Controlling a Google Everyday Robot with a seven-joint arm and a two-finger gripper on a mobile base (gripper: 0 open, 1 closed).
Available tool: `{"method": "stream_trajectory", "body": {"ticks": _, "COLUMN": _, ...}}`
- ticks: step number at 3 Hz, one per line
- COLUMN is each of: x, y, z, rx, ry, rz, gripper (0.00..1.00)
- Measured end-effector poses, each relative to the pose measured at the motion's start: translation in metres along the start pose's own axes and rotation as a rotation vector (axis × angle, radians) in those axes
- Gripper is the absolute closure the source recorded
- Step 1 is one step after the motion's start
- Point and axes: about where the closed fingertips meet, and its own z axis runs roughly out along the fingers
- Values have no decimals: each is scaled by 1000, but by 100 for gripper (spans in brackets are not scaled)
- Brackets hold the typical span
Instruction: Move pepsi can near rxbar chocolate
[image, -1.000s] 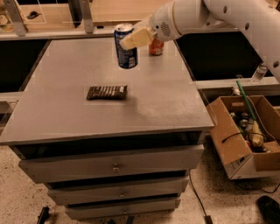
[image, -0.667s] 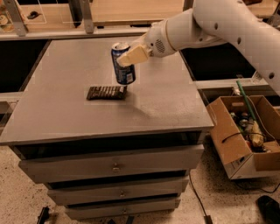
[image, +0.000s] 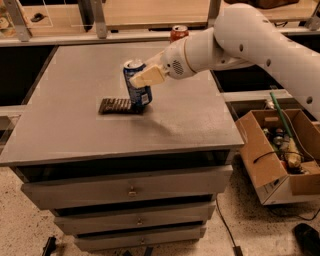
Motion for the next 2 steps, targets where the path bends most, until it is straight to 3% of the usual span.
{"method": "stream_trajectory", "body": {"ticks": 1, "x": 4, "y": 2, "z": 1, "rx": 7, "ry": 0, "rz": 10, "gripper": 83}}
{"method": "stream_trajectory", "body": {"ticks": 2, "x": 4, "y": 2, "z": 1, "rx": 7, "ry": 0, "rz": 10, "gripper": 59}}
